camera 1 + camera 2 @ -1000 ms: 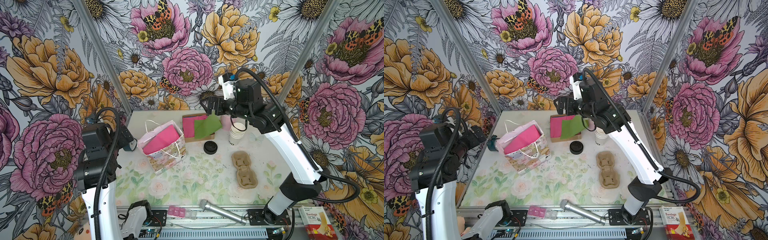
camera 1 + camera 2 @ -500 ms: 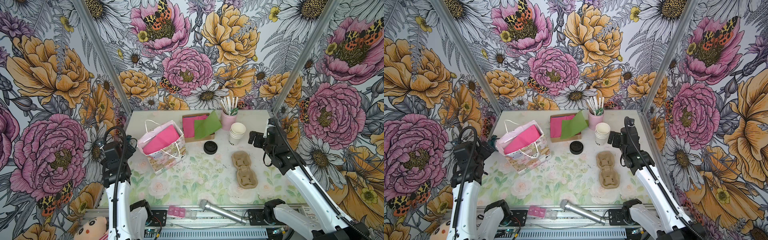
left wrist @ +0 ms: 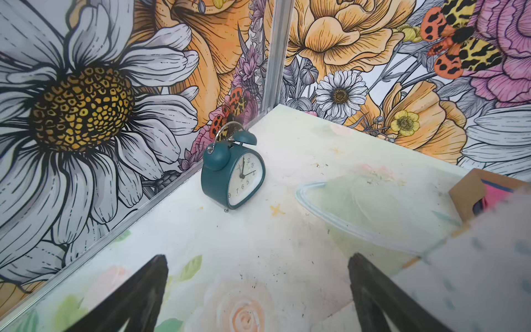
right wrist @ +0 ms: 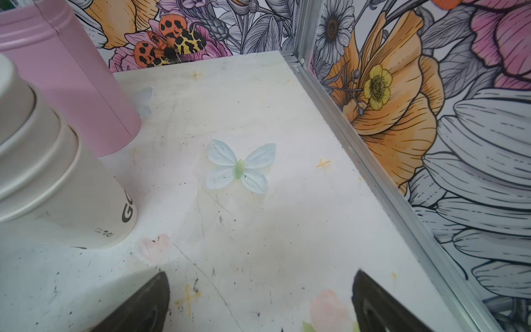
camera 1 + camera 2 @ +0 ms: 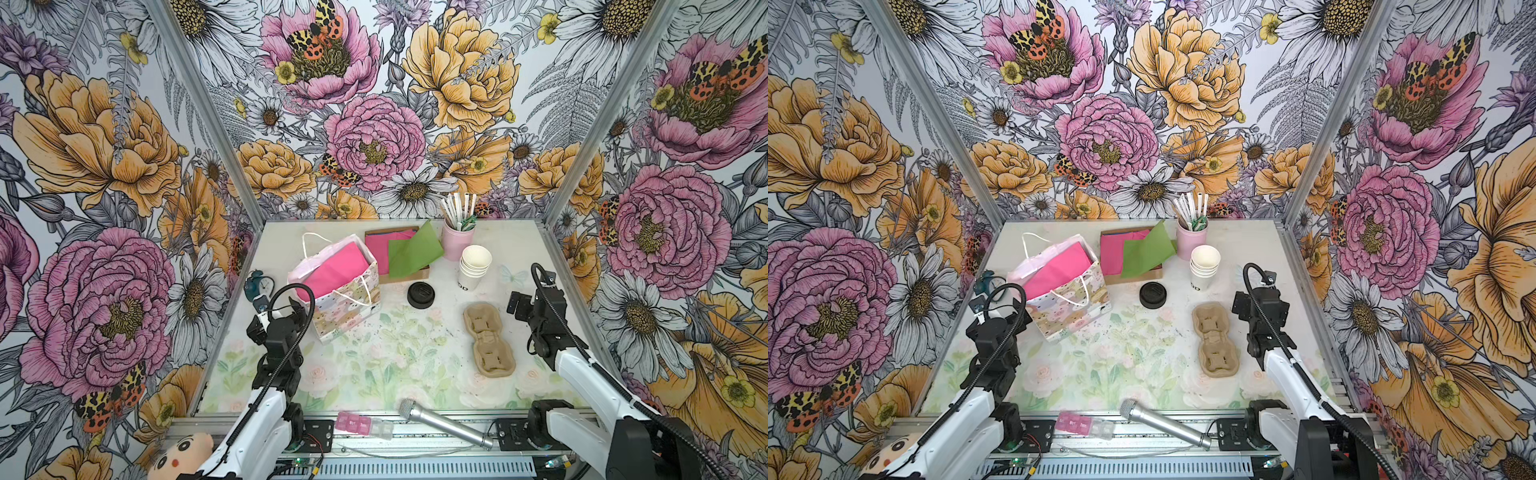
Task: Pack a coffee takeout order
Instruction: Reset both arms
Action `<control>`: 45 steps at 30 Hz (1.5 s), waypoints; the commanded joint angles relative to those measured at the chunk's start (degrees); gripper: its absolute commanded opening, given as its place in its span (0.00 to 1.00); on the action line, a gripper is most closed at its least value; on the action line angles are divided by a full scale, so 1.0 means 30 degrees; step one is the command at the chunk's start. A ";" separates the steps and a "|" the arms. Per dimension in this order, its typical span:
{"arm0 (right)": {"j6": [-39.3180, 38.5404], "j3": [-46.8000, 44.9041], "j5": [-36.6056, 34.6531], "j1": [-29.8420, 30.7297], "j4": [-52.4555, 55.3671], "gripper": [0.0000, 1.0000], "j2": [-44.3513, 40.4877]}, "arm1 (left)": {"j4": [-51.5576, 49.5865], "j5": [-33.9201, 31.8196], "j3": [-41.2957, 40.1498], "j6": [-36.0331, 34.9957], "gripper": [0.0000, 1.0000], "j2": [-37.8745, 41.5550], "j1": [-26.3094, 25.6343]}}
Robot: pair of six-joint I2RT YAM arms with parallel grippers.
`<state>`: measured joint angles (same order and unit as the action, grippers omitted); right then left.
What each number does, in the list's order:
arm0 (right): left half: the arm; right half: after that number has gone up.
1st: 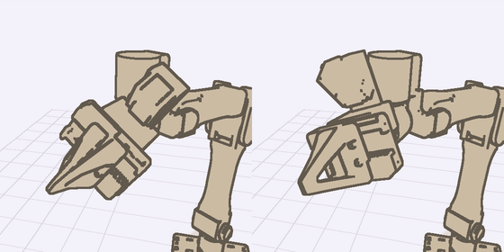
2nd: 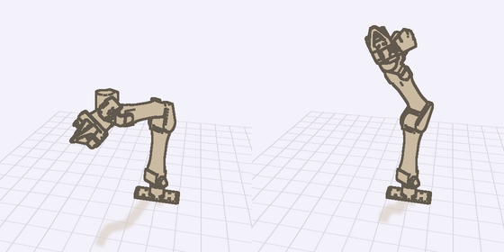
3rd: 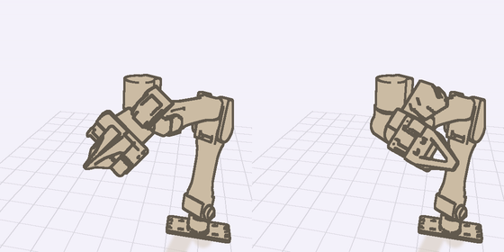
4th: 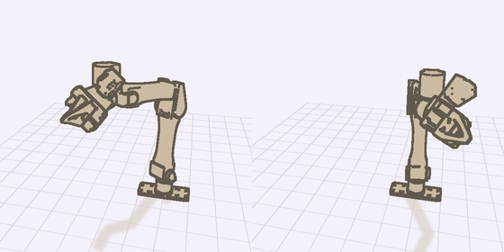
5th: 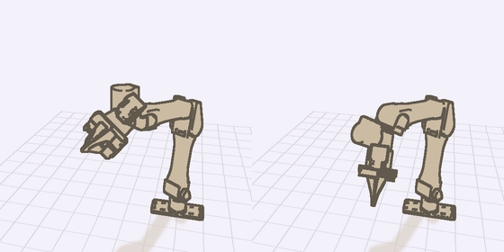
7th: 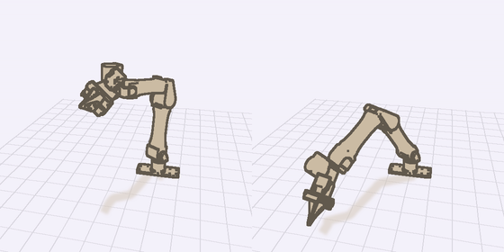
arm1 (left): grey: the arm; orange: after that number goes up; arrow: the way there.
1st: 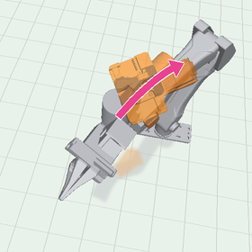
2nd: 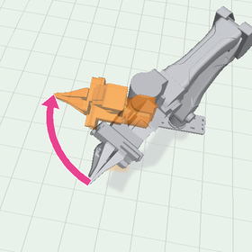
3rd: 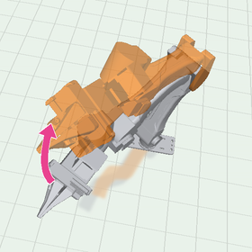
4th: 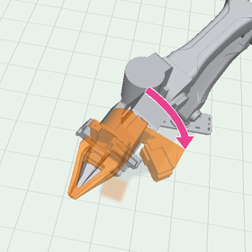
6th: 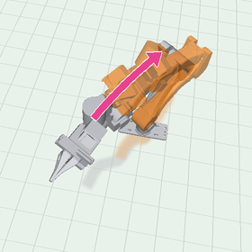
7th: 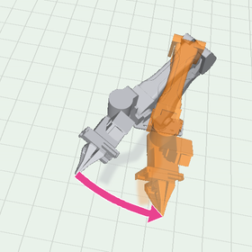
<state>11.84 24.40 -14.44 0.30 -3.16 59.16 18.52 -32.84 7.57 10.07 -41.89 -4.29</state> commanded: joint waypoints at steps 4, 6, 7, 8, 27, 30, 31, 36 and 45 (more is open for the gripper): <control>-0.0733 -0.0620 0.1415 -0.0095 -0.4405 0.99 0.0776 | 0.4478 0.1058 -0.1217 -0.1280 0.99 0.1004 0.0065; -0.0809 -0.0971 0.1834 -0.0211 -0.5167 0.99 0.1176 | 0.4852 0.2152 -0.1591 -0.1364 0.99 0.1016 0.0458; -0.0832 -0.1162 0.2102 -0.0278 -0.5733 1.00 0.1443 | 0.5179 0.2908 -0.1770 -0.1267 0.99 0.0964 0.0756; -0.0883 -0.1432 0.2526 -0.0338 -0.6600 0.99 0.1807 | 0.5703 0.3809 -0.1985 -0.1130 0.99 0.0812 0.1117; -0.2690 -0.0482 0.5765 -0.1008 -1.5530 0.99 0.9749 | 1.5977 0.9067 0.0454 -0.2561 0.99 -1.1913 0.2198; -0.2367 -0.0540 0.5721 -0.1208 -1.5319 0.99 0.9583 | 1.8003 0.9866 0.1003 -0.2790 0.99 -1.4830 0.2325; -0.2416 -0.0612 0.5773 -0.1196 -1.5848 1.00 0.9785 | 1.8950 0.9954 0.1192 -0.2769 0.99 -1.6062 0.2318; -0.2422 -0.0593 0.5748 -0.1183 -1.5698 1.00 0.9748 | 1.5669 0.9504 0.2512 -0.1868 0.99 -1.5622 0.2874; -0.1902 -0.0894 0.4280 -0.1182 -1.6076 0.99 0.9613 | 1.2337 0.7080 0.4454 -0.3791 0.99 -1.5642 0.0828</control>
<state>5.08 22.63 0.86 -3.03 -48.07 87.94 58.70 -9.32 20.32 0.95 -89.23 -1.30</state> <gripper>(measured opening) 0.995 0.987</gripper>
